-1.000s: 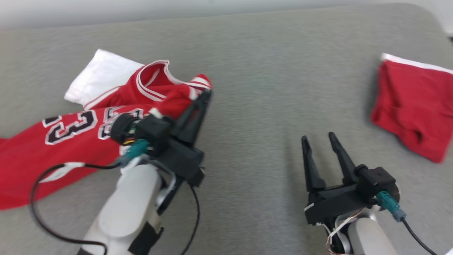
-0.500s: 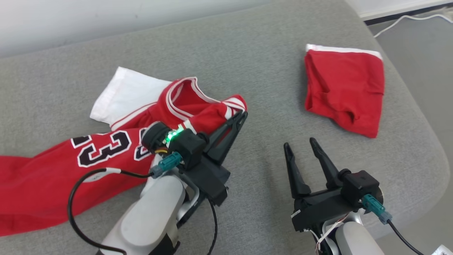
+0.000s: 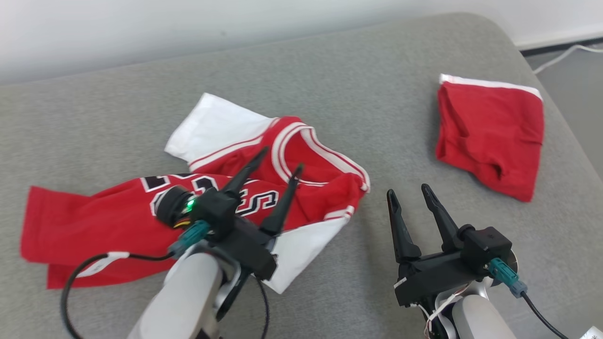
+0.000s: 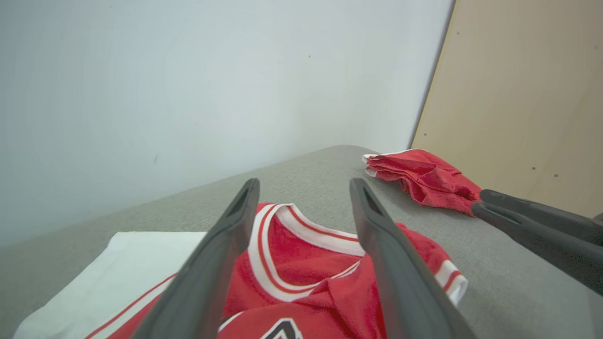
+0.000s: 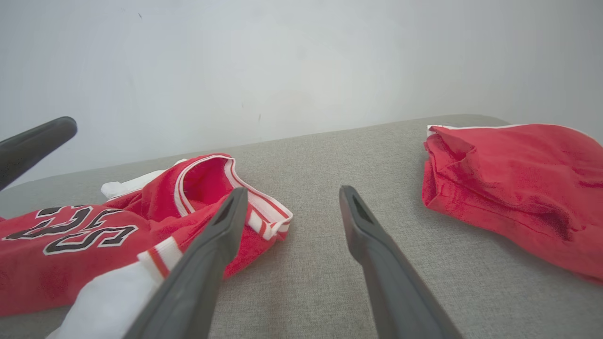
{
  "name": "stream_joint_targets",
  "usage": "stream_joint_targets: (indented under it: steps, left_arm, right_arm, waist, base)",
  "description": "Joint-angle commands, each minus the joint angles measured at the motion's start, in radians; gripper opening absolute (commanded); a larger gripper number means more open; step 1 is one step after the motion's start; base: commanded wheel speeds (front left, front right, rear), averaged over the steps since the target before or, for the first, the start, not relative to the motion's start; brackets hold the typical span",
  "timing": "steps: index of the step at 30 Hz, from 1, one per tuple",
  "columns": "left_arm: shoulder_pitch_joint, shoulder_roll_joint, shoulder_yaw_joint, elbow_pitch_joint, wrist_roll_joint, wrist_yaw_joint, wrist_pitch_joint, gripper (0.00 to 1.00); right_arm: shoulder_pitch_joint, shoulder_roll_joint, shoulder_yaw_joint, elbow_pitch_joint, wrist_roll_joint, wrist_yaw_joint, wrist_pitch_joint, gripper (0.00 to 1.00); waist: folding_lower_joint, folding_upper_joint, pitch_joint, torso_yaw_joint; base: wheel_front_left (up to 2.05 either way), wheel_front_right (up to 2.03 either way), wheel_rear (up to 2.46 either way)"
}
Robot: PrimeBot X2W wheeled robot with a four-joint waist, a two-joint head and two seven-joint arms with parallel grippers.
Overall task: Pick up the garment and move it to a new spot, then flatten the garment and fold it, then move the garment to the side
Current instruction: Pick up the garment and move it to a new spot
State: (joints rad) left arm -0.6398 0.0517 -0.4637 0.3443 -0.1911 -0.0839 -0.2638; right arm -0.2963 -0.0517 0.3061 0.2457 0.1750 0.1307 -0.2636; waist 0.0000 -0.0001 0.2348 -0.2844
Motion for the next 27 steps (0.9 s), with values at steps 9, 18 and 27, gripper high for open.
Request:
stream_joint_targets:
  steps: [9, 18, 27]
  left_arm:
    - [0.189, 0.046, 0.23, -0.047, 0.053, 0.063, -0.001, 1.0]
    - [0.392, 0.055, 0.405, -0.094, 0.093, 0.102, -0.001, 1.0]
    - [0.524, 0.03, 0.485, -0.125, 0.107, 0.107, -0.001, 1.0]
  right_arm:
    - [0.046, 0.0, -0.011, 0.015, -0.013, 0.0, -0.001, 1.0]
    - [0.08, -0.001, -0.027, 0.013, -0.019, 0.0, -0.001, 1.0]
    - [0.104, -0.002, -0.035, 0.002, -0.016, 0.0, -0.001, 1.0]
  waist:
    - [0.0, 0.0001, -0.102, 0.139]
    - [0.0, 0.0001, -0.156, 0.201]
    - [0.0, 0.0001, -0.182, 0.235]
  base:
    - [0.0, 0.0, 0.0]
    - [0.0, 0.0, 0.0]
    - [0.0, 0.0, 0.0]
